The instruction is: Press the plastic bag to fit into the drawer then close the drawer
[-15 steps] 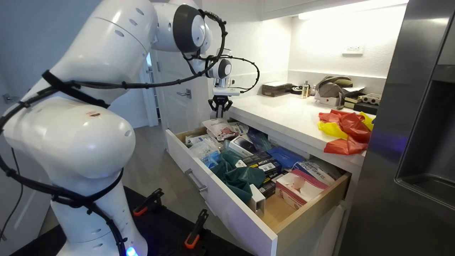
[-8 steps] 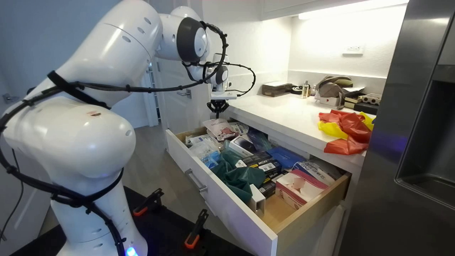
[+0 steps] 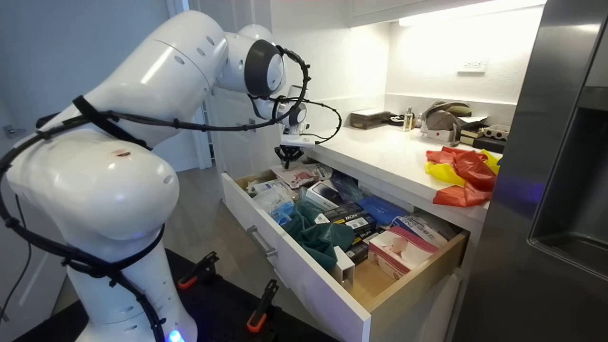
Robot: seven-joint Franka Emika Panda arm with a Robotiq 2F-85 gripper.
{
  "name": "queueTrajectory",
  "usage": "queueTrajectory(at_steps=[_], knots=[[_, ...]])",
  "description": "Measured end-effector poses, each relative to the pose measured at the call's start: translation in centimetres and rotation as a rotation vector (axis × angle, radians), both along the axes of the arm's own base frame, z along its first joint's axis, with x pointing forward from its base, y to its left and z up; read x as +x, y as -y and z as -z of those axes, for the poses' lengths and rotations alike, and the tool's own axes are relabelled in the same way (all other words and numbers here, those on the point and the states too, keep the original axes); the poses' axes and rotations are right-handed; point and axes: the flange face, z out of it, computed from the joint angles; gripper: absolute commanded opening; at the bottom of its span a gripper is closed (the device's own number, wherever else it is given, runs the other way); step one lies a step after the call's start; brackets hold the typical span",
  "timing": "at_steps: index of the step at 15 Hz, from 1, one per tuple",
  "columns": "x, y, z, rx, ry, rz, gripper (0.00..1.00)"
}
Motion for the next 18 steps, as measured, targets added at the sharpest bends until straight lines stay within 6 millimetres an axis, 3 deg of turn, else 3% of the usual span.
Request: queueTrajectory(at_steps=[9,18], knots=[[-1.8,3.5,1.6,-0.017,-0.215,0.002,0.00],[-2.8,5.8,0.3,-0.035,-0.328,0.006,0.00]])
